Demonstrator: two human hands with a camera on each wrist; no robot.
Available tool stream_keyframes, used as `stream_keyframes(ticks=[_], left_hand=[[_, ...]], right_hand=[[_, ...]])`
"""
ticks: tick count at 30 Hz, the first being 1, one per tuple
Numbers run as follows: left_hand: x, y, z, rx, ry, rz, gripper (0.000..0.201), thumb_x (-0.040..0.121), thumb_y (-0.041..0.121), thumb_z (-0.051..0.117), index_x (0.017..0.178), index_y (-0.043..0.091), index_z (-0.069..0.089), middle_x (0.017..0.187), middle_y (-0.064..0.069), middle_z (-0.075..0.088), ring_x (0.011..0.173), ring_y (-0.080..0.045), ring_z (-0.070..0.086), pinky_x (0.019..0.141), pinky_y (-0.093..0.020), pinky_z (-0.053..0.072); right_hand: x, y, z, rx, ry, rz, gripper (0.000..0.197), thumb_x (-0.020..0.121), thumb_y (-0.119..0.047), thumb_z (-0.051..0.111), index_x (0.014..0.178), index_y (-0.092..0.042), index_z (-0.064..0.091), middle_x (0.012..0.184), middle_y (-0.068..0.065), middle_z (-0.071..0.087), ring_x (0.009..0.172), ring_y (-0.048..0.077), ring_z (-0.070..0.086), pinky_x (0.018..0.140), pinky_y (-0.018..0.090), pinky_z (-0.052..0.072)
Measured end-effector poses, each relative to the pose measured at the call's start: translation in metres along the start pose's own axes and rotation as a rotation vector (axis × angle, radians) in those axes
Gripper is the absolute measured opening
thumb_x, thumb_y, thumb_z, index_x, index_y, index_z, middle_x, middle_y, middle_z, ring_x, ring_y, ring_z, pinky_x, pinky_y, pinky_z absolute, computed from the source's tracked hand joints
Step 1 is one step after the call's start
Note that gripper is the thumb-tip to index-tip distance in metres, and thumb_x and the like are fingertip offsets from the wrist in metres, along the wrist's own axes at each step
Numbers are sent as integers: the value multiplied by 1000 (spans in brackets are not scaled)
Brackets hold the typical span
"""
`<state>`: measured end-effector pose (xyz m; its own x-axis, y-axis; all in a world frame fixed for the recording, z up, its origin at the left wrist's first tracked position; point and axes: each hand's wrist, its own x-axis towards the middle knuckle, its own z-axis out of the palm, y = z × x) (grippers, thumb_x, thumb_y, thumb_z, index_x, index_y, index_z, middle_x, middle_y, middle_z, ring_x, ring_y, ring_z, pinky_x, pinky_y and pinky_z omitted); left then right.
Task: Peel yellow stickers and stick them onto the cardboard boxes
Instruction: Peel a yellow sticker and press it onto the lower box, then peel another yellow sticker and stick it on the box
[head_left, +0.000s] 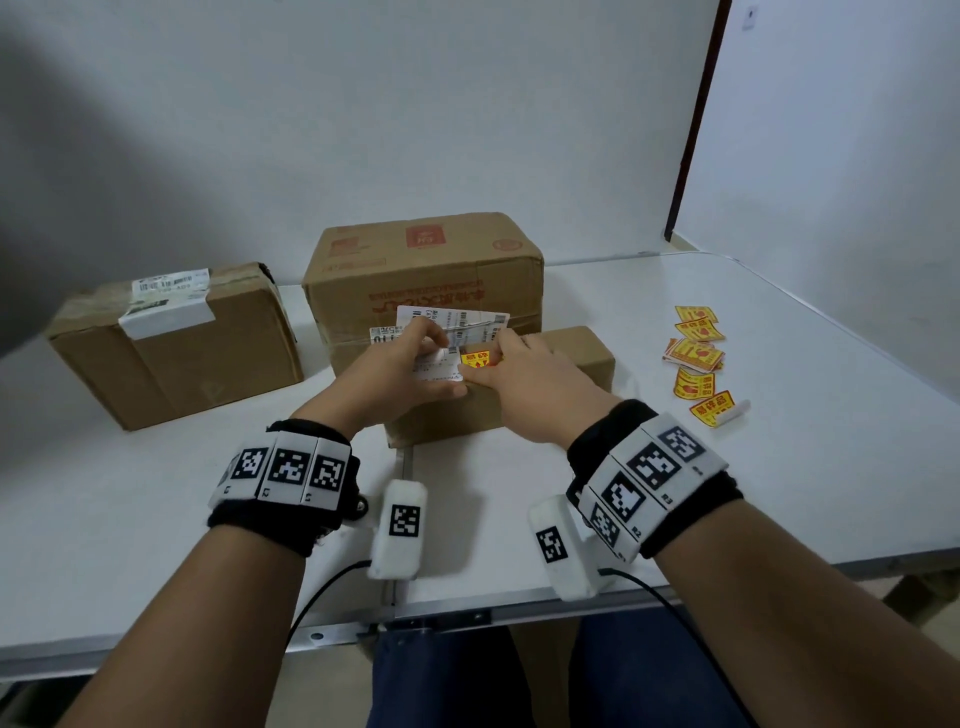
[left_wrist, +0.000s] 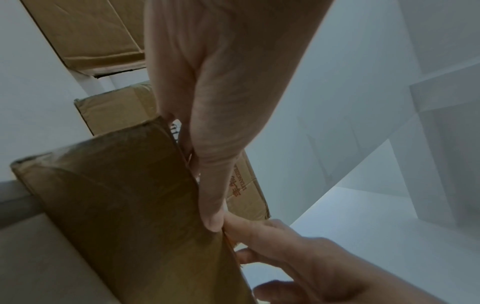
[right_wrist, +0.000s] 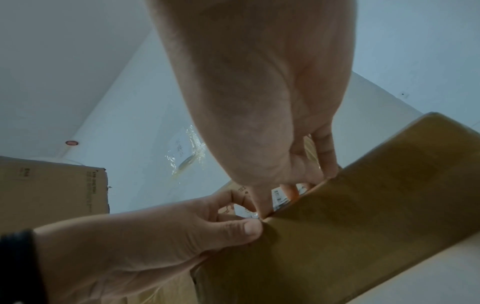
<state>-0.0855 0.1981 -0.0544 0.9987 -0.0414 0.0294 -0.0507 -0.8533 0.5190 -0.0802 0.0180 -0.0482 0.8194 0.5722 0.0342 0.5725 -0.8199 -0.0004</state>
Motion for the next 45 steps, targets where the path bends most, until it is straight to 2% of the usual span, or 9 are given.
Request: stream_keyframes(ticks=[7,13,19,27,29,38,40,42,45], left_hand=[[-3,-2,-1,-34,15,15,48,80,42,73,115,33,42,141,-3,53,113,-21,55,87,-28,46],[-4,1,-1,36,-12,52,36,86,40,67,118,35,51,134,-1,55,100,-15,53,67,-18,42],[-2,13,6,264,19,284,47,94,16,58,139,29,51,147,5,48,134,-19,45,109,-30,32],[-6,4,-1,231,15,395,36,90,12,64,125,21,64,128,4,63,121,-14,58,102,-19,39],[-7,3,-3,196,31,411,32,88,13,67,120,20,68,124,3,65,115,-15,62,99,-26,46],[-3,9,-12,84,43,196,16,83,14,72,95,20,79,103,8,74,102,-3,63,98,-24,48],[1,20,-16,159,75,199,11,84,19,71,91,25,78,93,10,74,94,-6,64,90,-26,51],[9,36,-19,121,156,238,12,86,17,68,91,24,77,89,9,72,88,-6,65,85,-23,50],[27,69,-16,-44,188,304,14,90,15,64,95,20,75,97,7,74,93,-6,67,89,-23,51]], right_hand=[[-15,15,-9,94,-110,-39,63,96,-6,39,150,-35,26,156,-4,29,139,22,32,108,38,36],[-16,17,-12,203,-97,24,57,95,-7,37,146,-33,37,146,4,46,127,26,48,102,42,44],[-7,18,-6,159,-161,18,61,94,-6,38,151,-26,28,158,-1,29,139,25,35,113,43,33],[-10,31,-6,255,-242,-25,72,93,4,37,155,-22,13,163,-4,7,149,16,11,121,31,12],[-10,34,-4,285,-240,-17,72,92,6,36,155,-22,12,163,-5,5,149,15,10,120,29,10],[-3,43,8,350,-197,-29,68,93,3,36,154,-24,21,162,-3,14,148,18,16,120,33,17],[-1,48,12,448,-137,-9,62,94,-2,37,150,-29,32,153,1,36,133,20,42,103,22,39],[-3,57,11,586,42,23,55,93,-2,40,140,-29,49,137,2,54,113,17,55,78,6,40],[-15,88,1,738,311,210,41,91,-2,46,119,-21,68,126,1,63,117,15,57,90,12,38]])
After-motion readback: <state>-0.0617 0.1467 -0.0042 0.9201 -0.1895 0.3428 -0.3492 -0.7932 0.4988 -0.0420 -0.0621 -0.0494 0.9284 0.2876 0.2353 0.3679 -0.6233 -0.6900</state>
